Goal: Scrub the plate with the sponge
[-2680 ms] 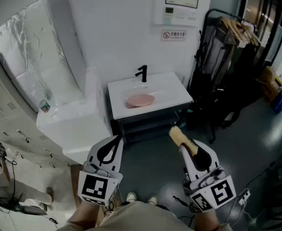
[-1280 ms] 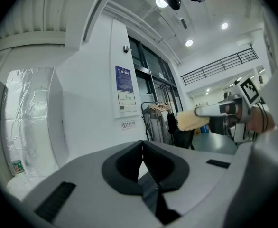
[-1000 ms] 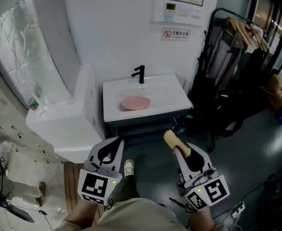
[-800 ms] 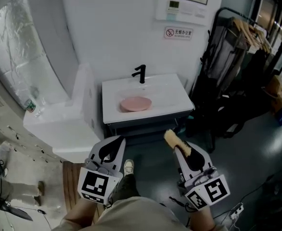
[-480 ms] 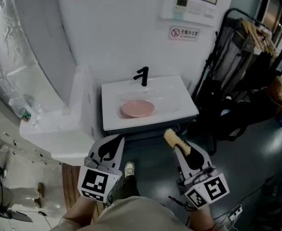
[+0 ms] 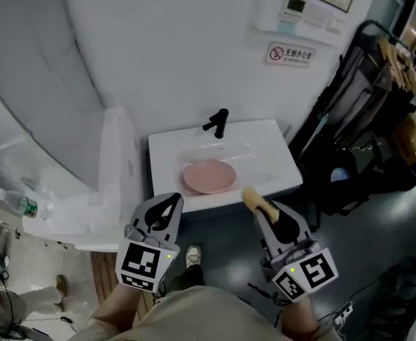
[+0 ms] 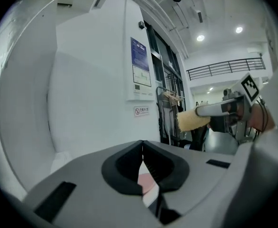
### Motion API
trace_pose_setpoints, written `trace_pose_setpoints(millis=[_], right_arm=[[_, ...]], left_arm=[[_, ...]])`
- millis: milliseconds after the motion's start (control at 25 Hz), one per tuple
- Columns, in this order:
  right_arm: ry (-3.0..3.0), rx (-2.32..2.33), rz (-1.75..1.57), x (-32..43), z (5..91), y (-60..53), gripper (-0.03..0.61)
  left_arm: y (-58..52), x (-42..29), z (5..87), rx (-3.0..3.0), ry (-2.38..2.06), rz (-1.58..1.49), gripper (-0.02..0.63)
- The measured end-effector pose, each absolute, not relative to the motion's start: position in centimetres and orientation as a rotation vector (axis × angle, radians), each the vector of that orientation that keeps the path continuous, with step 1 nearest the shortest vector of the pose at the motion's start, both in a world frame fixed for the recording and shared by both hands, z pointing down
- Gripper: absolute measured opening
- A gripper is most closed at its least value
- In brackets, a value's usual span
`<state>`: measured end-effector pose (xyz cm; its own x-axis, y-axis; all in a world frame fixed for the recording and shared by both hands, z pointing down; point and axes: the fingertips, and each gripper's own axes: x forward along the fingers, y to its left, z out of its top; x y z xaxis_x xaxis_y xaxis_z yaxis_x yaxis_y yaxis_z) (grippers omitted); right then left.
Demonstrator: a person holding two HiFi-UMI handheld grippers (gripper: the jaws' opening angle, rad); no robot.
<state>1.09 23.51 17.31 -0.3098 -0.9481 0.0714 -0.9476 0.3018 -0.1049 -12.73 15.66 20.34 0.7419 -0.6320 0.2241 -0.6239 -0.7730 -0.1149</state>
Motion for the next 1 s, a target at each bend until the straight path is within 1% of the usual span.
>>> trace_pose_setpoints(millis=[440,1000], right_arm=[[2.569,-1.861,-0.199,-0.1,19.5,11.3,0.095],[2.622,-1.821,-0.252,0.9,20.8,5.5,0.095]], left_arm=[[3.9,-14.1,22.6,-2.921,1.084,-0.41,0.008],[-0.8,-13.8,23.8,-2.965,1.148,-0.404,0.008]])
